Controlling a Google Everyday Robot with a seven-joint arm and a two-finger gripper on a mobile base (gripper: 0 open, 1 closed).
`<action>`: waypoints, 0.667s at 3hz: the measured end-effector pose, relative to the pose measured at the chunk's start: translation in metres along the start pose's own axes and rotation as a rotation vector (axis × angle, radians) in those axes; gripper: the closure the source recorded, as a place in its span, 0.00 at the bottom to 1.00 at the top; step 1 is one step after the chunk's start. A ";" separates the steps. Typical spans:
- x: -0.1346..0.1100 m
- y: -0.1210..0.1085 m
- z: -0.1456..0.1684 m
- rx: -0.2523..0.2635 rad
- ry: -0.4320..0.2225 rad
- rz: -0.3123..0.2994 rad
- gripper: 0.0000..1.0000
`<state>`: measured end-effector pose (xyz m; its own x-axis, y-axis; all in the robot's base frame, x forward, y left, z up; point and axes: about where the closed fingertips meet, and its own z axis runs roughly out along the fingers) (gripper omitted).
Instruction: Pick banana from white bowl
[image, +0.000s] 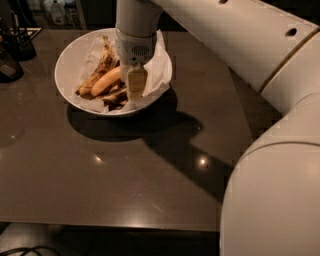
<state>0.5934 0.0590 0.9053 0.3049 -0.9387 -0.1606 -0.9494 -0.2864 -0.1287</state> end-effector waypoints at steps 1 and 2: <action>-0.001 0.000 0.010 -0.017 -0.009 0.006 0.44; -0.001 0.000 0.010 -0.017 -0.009 0.007 0.63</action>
Offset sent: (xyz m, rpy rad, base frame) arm -0.0014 -0.0054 -0.0214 -0.0317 0.0584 -0.0221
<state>0.5942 0.0615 0.8953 0.2990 -0.9389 -0.1705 -0.9526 -0.2833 -0.1108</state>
